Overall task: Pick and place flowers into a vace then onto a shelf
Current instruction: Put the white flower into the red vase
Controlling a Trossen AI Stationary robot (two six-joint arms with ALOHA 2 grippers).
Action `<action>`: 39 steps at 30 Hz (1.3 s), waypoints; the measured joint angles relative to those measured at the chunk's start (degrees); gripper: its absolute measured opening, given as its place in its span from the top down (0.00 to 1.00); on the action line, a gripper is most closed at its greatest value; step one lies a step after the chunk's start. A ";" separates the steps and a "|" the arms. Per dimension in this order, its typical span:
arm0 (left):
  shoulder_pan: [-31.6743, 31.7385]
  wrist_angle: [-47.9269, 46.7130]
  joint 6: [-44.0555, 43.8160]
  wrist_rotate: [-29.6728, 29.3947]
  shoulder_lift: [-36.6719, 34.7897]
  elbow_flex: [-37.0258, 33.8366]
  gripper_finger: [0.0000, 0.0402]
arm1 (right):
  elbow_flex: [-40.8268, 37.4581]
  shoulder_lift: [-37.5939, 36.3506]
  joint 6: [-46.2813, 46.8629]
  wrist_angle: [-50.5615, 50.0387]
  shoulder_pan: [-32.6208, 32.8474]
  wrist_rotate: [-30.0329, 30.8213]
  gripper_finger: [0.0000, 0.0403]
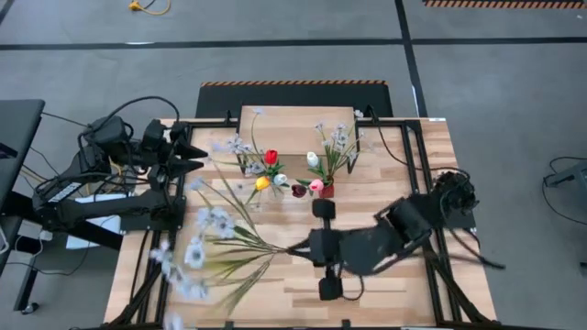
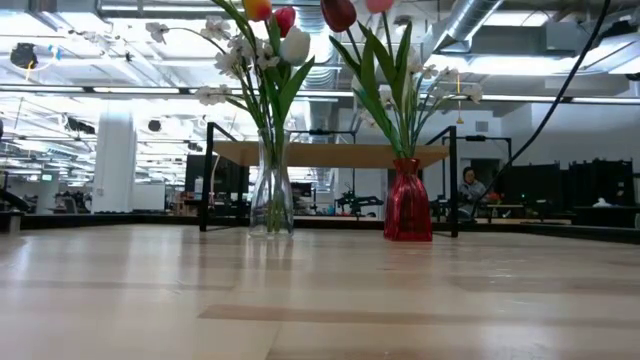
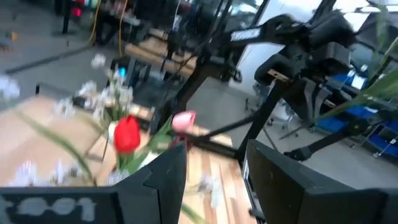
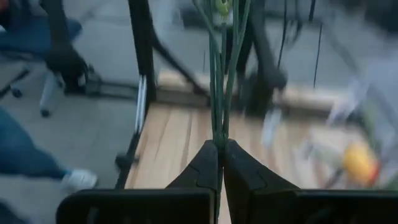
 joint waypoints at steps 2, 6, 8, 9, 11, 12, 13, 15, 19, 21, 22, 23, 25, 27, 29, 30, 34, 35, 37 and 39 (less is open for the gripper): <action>0.01 3.25 0.07 0.22 0.00 0.00 0.61 | 0.00 -0.94 -6.53 5.15 -1.35 -1.02 1.00; -0.01 13.11 -0.53 5.24 1.10 0.00 0.61 | 0.00 -2.14 -16.93 15.21 -4.88 -7.80 1.00; -0.23 19.05 -1.75 9.05 2.30 0.02 0.61 | 0.00 -2.23 -20.20 20.02 -7.14 -13.33 1.00; -0.49 21.81 -2.54 10.52 3.07 0.02 0.61 | 0.00 -2.24 -21.09 22.01 -8.21 -16.42 1.00; -1.25 27.33 -4.01 12.17 4.89 0.02 0.61 | 0.00 -2.22 -21.68 25.01 -10.55 -22.56 1.00; -1.75 29.81 -4.78 12.24 5.86 0.02 0.61 | 0.00 -2.22 -21.25 26.17 -11.76 -25.42 1.00; -2.25 32.15 -5.34 12.23 6.86 0.02 0.61 | 0.00 -2.21 -20.32 27.04 -12.92 -28.16 1.00; -3.22 36.91 -6.38 12.25 8.98 0.02 0.61 | 0.00 -2.15 -18.26 27.61 -15.20 -32.30 1.00; -5.08 45.54 -9.05 13.75 14.10 0.02 0.61 | -0.58 -1.98 -15.45 27.29 -18.29 -35.18 1.00; -5.86 49.69 -10.20 14.58 16.72 0.02 0.61 | -0.61 -1.97 -14.48 27.29 -19.36 -37.10 1.00; -6.16 51.35 -10.79 14.94 17.86 0.02 0.61 | -0.61 -1.98 -14.23 27.40 -19.81 -37.79 1.00; -6.47 53.22 -11.04 15.17 18.93 0.02 0.61 | -0.59 -1.98 -13.93 27.56 -20.18 -38.12 1.00; -6.85 55.08 -11.09 15.32 20.81 0.97 0.61 | -0.59 -1.98 -12.87 27.49 -20.83 -38.30 1.00; -7.24 55.21 -10.08 15.85 22.59 2.83 0.61 | -0.61 -1.98 -11.62 27.34 -21.52 -38.77 1.00; -7.84 55.28 -8.75 16.77 24.55 5.16 0.61 | -0.61 -1.98 -10.09 27.41 -22.26 -39.73 1.00; -8.23 55.26 -8.16 17.05 25.59 6.48 0.61 | -0.61 -1.98 -9.37 27.33 -22.63 -39.80 1.00; -10.08 55.07 -6.29 18.88 29.79 12.13 0.61 | -0.61 -1.98 -8.41 26.63 -23.71 -39.80 1.00; -10.50 55.08 -6.24 19.56 30.80 13.45 0.61 | -0.61 -1.98 -8.38 26.44 -23.91 -39.80 1.00; -11.19 54.78 -6.13 20.52 32.89 16.06 0.61 | -0.61 -1.98 -8.35 26.38 -24.23 -39.82 1.00; -11.79 53.80 -6.05 21.54 34.94 18.68 0.61 | -0.61 -1.98 -8.30 26.37 -24.26 -39.84 1.00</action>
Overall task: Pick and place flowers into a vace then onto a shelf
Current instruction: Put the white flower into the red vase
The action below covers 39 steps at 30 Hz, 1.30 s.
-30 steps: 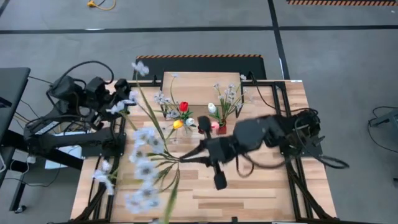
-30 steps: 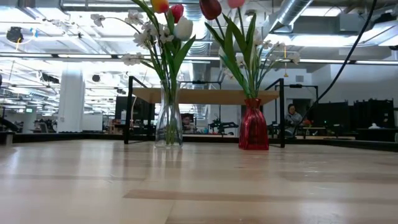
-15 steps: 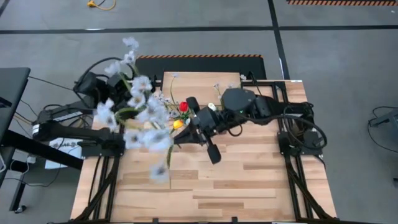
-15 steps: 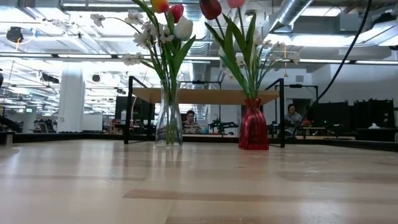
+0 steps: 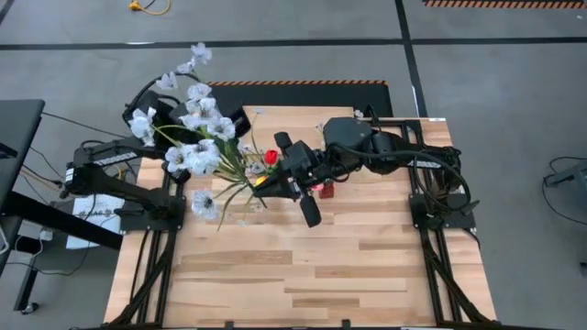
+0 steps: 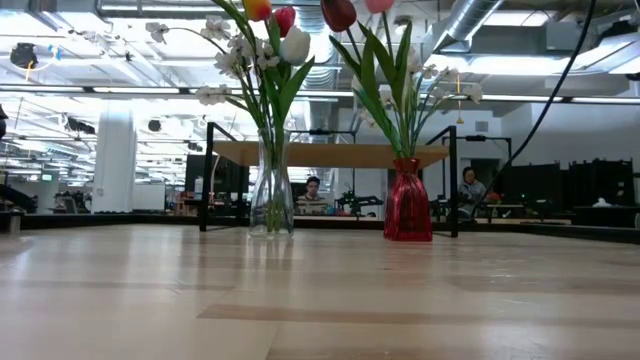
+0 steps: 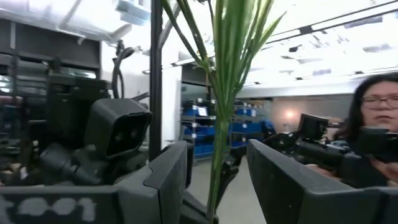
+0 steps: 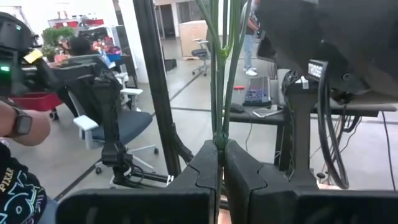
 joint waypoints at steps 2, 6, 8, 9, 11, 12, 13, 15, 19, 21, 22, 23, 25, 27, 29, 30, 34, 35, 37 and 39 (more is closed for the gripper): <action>-0.58 -1.02 0.19 1.06 2.00 2.60 0.61 | 0.00 0.00 0.00 -0.06 0.00 -0.11 1.00; -1.56 -4.11 1.61 2.43 5.33 7.41 0.61 | 0.00 0.00 -0.02 -0.77 -0.02 -0.25 1.00; -2.04 -5.87 2.59 2.72 6.63 9.60 0.61 | 0.00 0.00 -0.02 -0.77 -0.02 -0.35 1.00; -2.24 -6.76 2.98 2.73 7.07 10.48 0.61 | 0.02 0.00 -0.04 -0.83 -0.02 -0.35 1.00; -2.59 -7.98 3.81 2.72 7.60 11.56 0.61 | 0.00 0.00 -0.07 -0.96 -0.02 -0.35 1.00; -2.73 -8.25 4.10 2.68 7.82 11.97 0.61 | 0.00 0.00 -0.11 -1.10 -0.02 -0.35 1.00; -2.90 -8.74 4.14 2.68 7.90 12.15 0.61 | 0.01 0.00 -0.14 -1.28 -0.02 -0.35 0.99; -2.95 -9.61 4.56 2.23 7.90 12.26 0.62 | 0.00 0.00 -0.17 -1.78 -0.03 -0.33 0.99; -2.95 -11.23 5.99 1.97 7.88 12.31 0.68 | 0.01 0.00 -0.15 -2.14 -0.27 -0.29 0.99; -2.95 -11.30 6.03 2.07 7.88 12.31 0.74 | 0.00 0.00 -0.15 -2.11 -0.28 0.12 0.97; -2.95 -11.28 6.08 2.34 7.88 12.31 0.78 | 0.00 0.00 -0.13 -2.11 -0.28 0.29 0.95; -2.95 -11.40 6.37 2.62 7.88 12.31 0.81 | 0.01 0.00 -0.14 -2.11 -0.28 0.30 0.94; -2.95 -11.70 7.04 2.68 7.88 12.31 0.90 | 0.00 0.00 -0.13 -2.11 -0.28 0.30 0.90; -2.95 -11.74 7.13 2.68 7.81 12.31 0.97 | 0.00 0.00 -0.13 -2.06 -0.28 0.30 0.87; -2.95 -11.68 7.13 2.64 7.65 12.31 0.98 | 0.00 0.00 -0.13 -2.06 -0.28 0.31 0.86; -2.95 -11.66 7.10 2.64 7.59 12.31 0.98 | 0.00 0.00 -0.11 -2.06 -0.28 0.42 0.85; -2.95 -13.07 7.20 2.60 6.64 12.31 0.99 | 0.00 0.00 -0.11 -2.11 -0.26 2.07 0.84; -2.95 -14.13 7.67 2.32 6.16 12.31 1.00 | 0.02 0.00 -0.10 -2.12 -0.23 2.11 0.84; -2.95 -17.45 9.75 0.89 4.90 12.31 1.00 | 0.01 0.00 -0.09 -2.11 -0.20 2.21 0.83; -2.95 -22.24 13.21 -1.71 3.40 12.31 1.00 | 0.00 -0.04 -0.09 -2.20 -0.15 2.42 0.82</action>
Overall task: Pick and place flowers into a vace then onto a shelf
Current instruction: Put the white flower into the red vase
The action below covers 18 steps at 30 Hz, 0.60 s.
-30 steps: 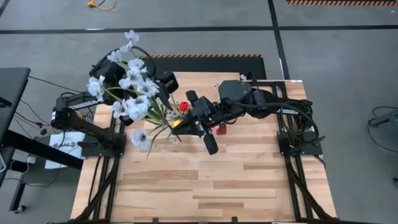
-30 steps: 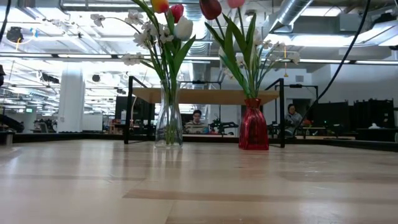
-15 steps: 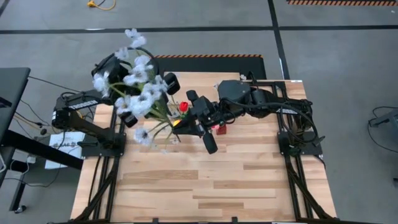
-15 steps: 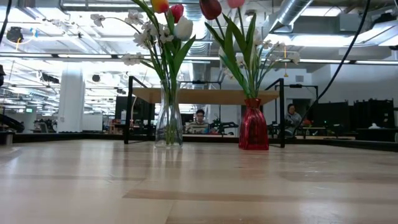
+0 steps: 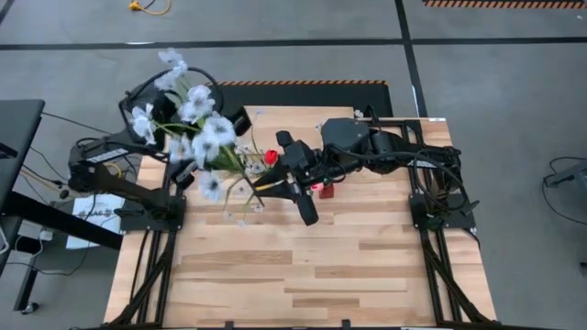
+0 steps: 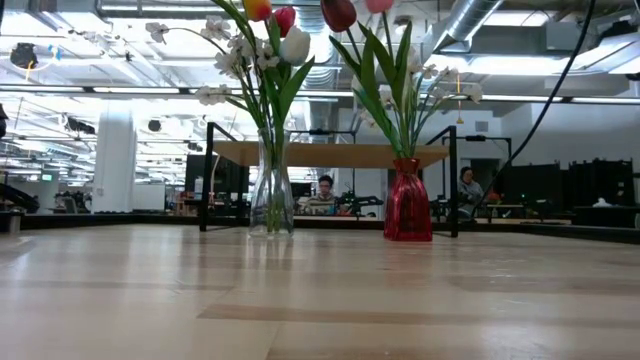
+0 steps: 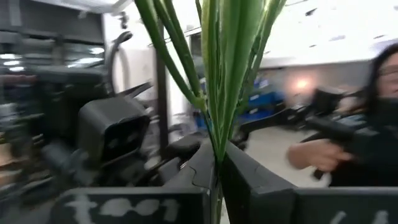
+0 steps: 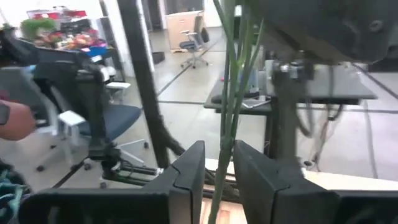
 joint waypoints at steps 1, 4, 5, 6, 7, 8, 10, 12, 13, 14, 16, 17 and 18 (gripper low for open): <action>-0.02 -2.88 2.15 -1.89 -0.87 0.00 1.00 | 0.00 -0.02 0.00 -0.04 -0.02 0.71 0.81; -0.26 -11.28 8.19 -9.47 -3.48 0.00 1.00 | 0.31 -0.09 -0.39 -1.87 -0.02 4.45 0.79; -0.73 -13.74 9.90 -12.54 -4.23 0.00 1.00 | 0.62 -0.09 -0.98 -2.95 -0.02 6.20 0.79; -1.28 -15.73 11.31 -15.70 -4.80 0.00 1.00 | 0.91 -0.09 -1.58 -3.82 0.00 8.21 0.78; -1.95 -17.36 12.52 -18.69 -5.28 0.00 1.00 | 1.17 -0.09 -2.03 -4.30 0.00 10.15 0.78; -2.62 -18.84 13.45 -21.37 -5.67 0.00 1.00 | 1.36 -0.13 -2.58 -4.66 0.03 12.18 0.77; -4.02 -20.88 14.81 -25.97 -5.99 0.00 1.00 | 1.40 -0.24 -3.62 -4.99 0.05 15.21 0.76; -5.19 -22.61 15.64 -29.29 -6.02 0.00 1.00 | 1.42 -0.24 -4.73 -5.07 0.05 17.40 0.75; -5.69 -23.35 16.00 -30.55 -5.99 0.00 1.00 | 1.42 -0.24 -5.04 -5.07 0.05 18.46 0.75; -6.13 -24.05 16.28 -31.54 -5.97 0.00 1.00 | 1.46 -0.24 -5.07 -5.11 0.05 19.32 0.75; -6.92 -25.15 16.49 -33.43 -5.97 0.00 1.00 | 1.47 -0.24 -5.09 -4.76 0.05 20.68 0.74; -7.27 -25.32 16.53 -34.28 -5.97 0.00 1.00 | 1.49 -0.24 -5.13 -4.74 0.02 21.10 0.73; -7.56 -25.54 16.65 -35.15 -5.97 0.00 1.00 | 1.49 -0.24 -5.14 -4.69 0.02 21.56 0.73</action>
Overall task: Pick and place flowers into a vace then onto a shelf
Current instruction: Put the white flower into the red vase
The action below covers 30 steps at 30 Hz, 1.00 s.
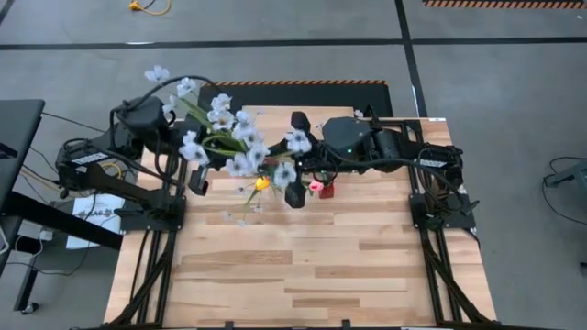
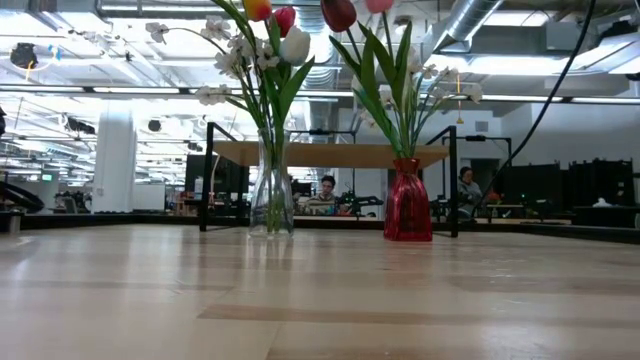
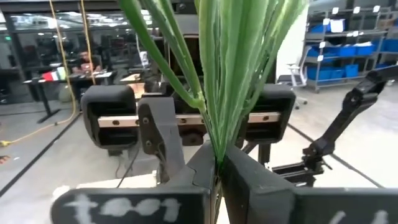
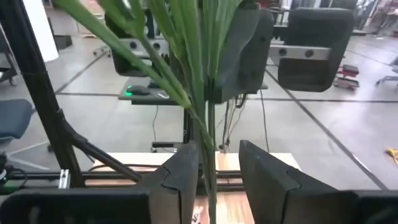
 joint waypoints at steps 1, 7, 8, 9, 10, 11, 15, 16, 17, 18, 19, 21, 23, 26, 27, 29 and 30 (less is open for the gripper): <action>-0.31 -0.23 0.28 -0.60 0.00 0.00 1.00 | 0.00 0.00 -0.04 0.14 0.00 0.19 0.72; -1.36 -0.52 0.79 -1.46 0.02 0.00 1.00 | 0.02 0.02 -3.02 3.99 1.01 0.36 0.72; -1.44 -0.71 0.87 -1.55 0.02 0.00 1.00 | 0.02 0.02 -3.65 5.43 1.30 0.32 0.72; -1.55 -0.96 0.89 -1.75 0.04 0.00 1.00 | 0.04 0.02 -4.41 6.82 1.59 0.34 0.72; -1.68 -0.97 0.91 -2.11 0.18 0.00 1.00 | 0.07 0.02 -5.41 7.82 1.81 0.39 0.72; -1.78 -1.05 0.91 -2.54 0.22 0.00 1.00 | 0.07 0.02 -6.14 8.62 1.98 0.38 0.72; -2.13 -1.35 0.91 -3.05 0.31 0.00 1.00 | 0.07 0.02 -6.99 9.93 1.98 0.32 0.72; -2.23 -1.22 0.91 -3.11 0.31 0.00 1.00 | 0.07 0.02 -6.99 9.91 1.81 0.30 0.72; -2.29 -1.12 0.91 -3.15 0.31 0.00 1.00 | 0.07 0.15 -6.99 9.93 1.73 0.32 0.72; -2.39 -1.06 0.91 -3.24 0.31 0.00 1.00 | 0.07 0.22 -6.99 9.93 1.59 0.32 0.72; -2.47 -1.03 0.91 -3.37 0.31 0.00 1.00 | 0.07 0.28 -6.99 9.93 1.41 0.32 0.72; -2.47 -0.88 0.90 -3.60 0.50 0.00 1.00 | 0.07 0.32 -6.99 9.95 1.14 0.30 0.72; -2.47 -0.55 0.83 -3.68 1.08 0.02 1.00 | 0.07 0.31 -6.97 10.36 0.99 0.30 0.72; -2.47 -0.21 0.30 -3.82 2.60 0.02 1.00 | 0.07 0.31 -6.99 11.27 0.90 0.27 0.72; -2.47 -0.36 0.24 -3.80 3.11 0.02 1.00 | 0.07 0.31 -6.97 11.48 0.80 0.20 0.72; -2.47 -0.60 0.21 -3.72 3.98 -0.04 1.00 | 0.07 0.31 -6.97 11.26 0.63 0.17 0.72; -2.47 -0.39 0.21 -3.70 4.20 -0.04 1.00 | 0.07 0.31 -6.96 10.85 0.61 0.17 0.73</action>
